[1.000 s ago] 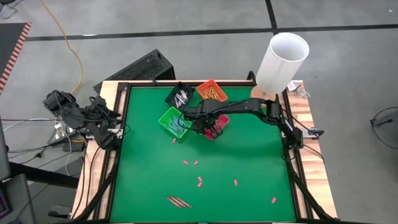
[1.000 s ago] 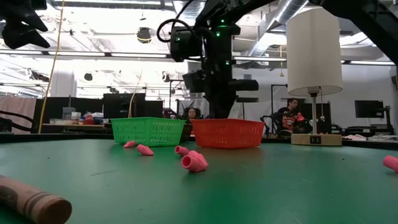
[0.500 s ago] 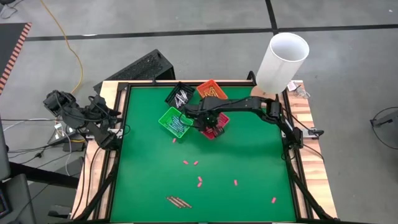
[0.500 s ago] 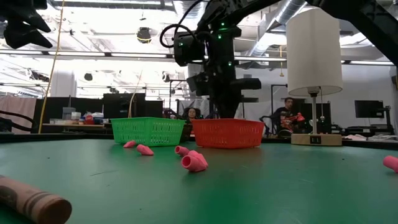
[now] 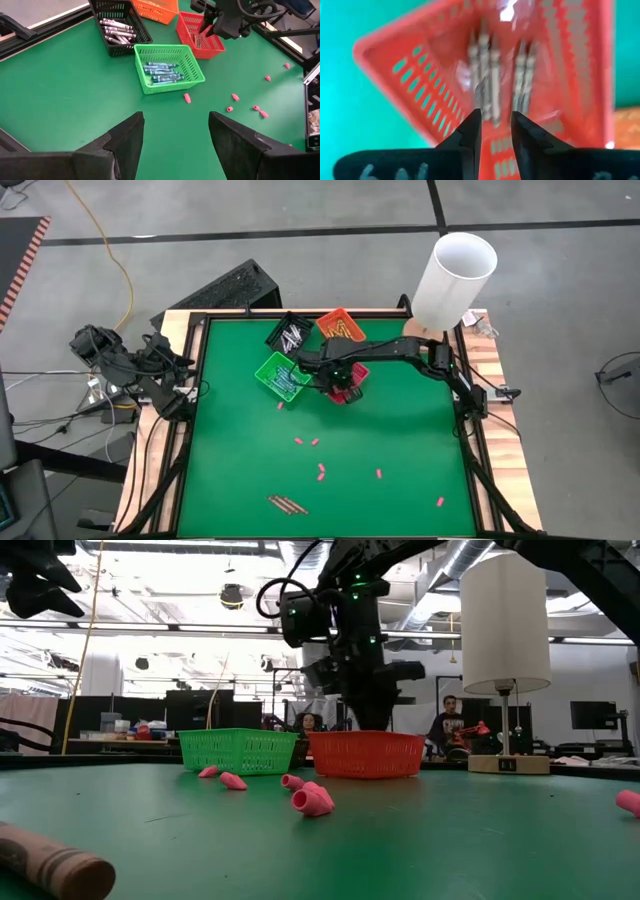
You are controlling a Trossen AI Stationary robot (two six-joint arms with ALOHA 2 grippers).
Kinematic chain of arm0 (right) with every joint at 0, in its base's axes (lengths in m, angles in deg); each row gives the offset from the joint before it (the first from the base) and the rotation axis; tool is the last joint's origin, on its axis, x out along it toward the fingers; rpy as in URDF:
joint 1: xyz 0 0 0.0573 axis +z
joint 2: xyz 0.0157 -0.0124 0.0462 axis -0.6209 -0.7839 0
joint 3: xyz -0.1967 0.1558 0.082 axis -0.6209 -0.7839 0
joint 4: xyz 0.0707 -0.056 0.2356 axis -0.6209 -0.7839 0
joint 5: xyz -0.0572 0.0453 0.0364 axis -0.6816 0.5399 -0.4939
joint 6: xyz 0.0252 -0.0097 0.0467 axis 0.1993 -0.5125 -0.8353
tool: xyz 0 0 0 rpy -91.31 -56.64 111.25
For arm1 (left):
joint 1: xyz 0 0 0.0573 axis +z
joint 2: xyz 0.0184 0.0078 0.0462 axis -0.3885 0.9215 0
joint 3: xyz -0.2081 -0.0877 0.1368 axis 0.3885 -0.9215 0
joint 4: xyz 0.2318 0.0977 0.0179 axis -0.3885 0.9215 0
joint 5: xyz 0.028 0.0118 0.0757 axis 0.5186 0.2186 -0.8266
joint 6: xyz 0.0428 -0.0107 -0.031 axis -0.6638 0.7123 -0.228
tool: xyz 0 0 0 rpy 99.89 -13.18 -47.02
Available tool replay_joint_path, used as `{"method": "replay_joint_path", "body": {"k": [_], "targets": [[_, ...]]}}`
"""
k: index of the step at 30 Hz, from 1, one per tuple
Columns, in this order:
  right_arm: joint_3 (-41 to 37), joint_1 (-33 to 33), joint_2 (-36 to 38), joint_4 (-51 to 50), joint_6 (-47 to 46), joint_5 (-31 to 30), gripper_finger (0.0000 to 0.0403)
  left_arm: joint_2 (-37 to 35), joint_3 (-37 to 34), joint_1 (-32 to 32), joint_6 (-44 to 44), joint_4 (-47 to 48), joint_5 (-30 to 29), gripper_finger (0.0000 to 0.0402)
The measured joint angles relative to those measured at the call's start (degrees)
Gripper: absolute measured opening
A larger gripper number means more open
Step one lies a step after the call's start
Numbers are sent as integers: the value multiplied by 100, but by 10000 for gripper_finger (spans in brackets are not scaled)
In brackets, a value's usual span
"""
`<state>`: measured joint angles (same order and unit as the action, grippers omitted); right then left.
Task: Sort crayons
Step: Put the brown crayon into the bin
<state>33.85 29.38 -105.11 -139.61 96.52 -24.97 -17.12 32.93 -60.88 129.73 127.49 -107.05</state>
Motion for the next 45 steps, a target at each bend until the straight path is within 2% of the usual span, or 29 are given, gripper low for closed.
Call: {"method": "replay_joint_path", "body": {"k": [4, 7, 9, 12, 16, 23, 26, 29, 32, 36, 40, 45], "targets": [[277, 56, 6, -586, -476, -8, 102, 0, 0, 2, -2, 131, 0, 213], [807, 164, 12, -1010, -1008, 60, 101, 0, 0, 1, -2, 184, 0, 213], [1250, 264, 18, -1188, -1489, 321, 101, 0, 0, 2, -3, 206, 2, 213], [1915, 451, 27, -1145, -2320, 1088, 101, 0, 0, 0, -22, 206, 2, 213], [2628, 850, 31, -636, -3566, 1700, 101, 0, 0, 0, -59, 206, 2, 213], [2723, 1948, 75, 1285, -5125, 1759, 101, 0, 2, 2, -70, 205, 215, 213], [2724, 2437, 19, 1869, -5529, 1489, 101, 0, 2, 0, -72, 206, 375, 213], [2685, 2859, -98, 2354, -5888, 671, 101, 0, 2, 2, -107, 200, 586, 213], [2650, 3225, -112, 2451, -6295, -91, 101, 0, 2, 2, -42, 171, 867, 213], [2636, 3597, -260, 2459, -6749, -734, 101, 0, 2, 2, -21, 68, 1208, 213], [2621, 3829, -580, 2508, -7111, -777, 101, 0, 2, 0, -42, 38, 1273, 213], [2637, 3958, -916, 2466, -7546, -401, 101, 0, 4, 2, -42, 36, 1268, 213]]}}
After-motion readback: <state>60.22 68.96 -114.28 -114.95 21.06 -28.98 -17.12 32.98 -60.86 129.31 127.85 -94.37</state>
